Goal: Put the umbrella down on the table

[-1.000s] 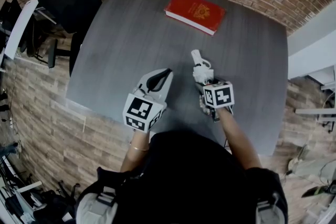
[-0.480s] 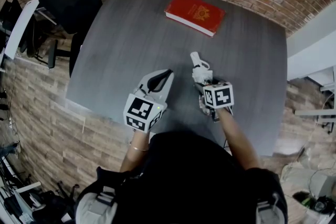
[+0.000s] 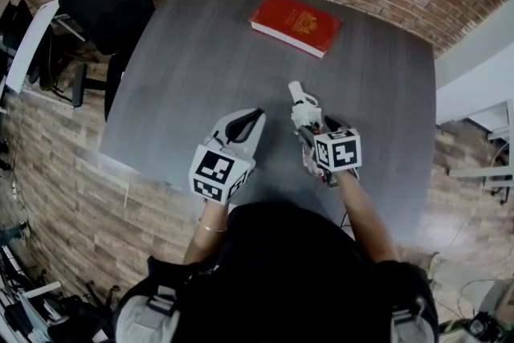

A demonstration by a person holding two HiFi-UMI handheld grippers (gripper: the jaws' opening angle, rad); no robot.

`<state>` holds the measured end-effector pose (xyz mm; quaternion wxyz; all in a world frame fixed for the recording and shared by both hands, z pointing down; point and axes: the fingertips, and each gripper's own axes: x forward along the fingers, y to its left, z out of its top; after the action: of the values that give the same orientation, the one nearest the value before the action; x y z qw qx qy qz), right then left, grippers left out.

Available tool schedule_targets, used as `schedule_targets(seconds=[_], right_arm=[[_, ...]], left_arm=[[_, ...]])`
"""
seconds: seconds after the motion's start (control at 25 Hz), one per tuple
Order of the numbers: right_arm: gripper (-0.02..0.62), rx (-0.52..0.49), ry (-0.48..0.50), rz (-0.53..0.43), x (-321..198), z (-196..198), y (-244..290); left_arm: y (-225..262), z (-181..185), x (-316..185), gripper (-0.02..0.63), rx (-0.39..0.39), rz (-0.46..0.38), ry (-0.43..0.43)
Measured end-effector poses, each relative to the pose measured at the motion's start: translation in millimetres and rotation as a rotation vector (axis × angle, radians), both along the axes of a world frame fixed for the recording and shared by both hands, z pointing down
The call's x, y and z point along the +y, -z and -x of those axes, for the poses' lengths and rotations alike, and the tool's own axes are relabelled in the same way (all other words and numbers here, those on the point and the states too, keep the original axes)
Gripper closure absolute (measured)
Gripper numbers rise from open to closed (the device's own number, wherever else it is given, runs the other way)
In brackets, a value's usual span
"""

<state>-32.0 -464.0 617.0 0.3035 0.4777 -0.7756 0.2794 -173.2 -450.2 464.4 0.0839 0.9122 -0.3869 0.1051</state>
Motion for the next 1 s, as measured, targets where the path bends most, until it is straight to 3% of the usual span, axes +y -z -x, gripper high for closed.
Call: schedule_targets(seconds=[0.12, 0.4, 0.72, 1.0], right_arm=[[0.319, -0.016, -0.003, -0.021, 4, -2, 8], [0.475, -0.054, -0.07, -0.214, 0, -7, 59], [0.595, -0.076, -0.135, -0.376, 5, -18, 113], [0.595, -0.044, -0.159, -0.5, 16, -25, 147]], left_arm=[[0, -2, 2, 0.604, 0.003, -0.002, -0.005], [5, -5, 6, 0.604, 0.002, -0.011, -0.015], [16, -11, 10, 0.604, 0.025, -0.028, -0.032], [18, -17, 16, 0.604, 0.034, -0.034, -0.047]])
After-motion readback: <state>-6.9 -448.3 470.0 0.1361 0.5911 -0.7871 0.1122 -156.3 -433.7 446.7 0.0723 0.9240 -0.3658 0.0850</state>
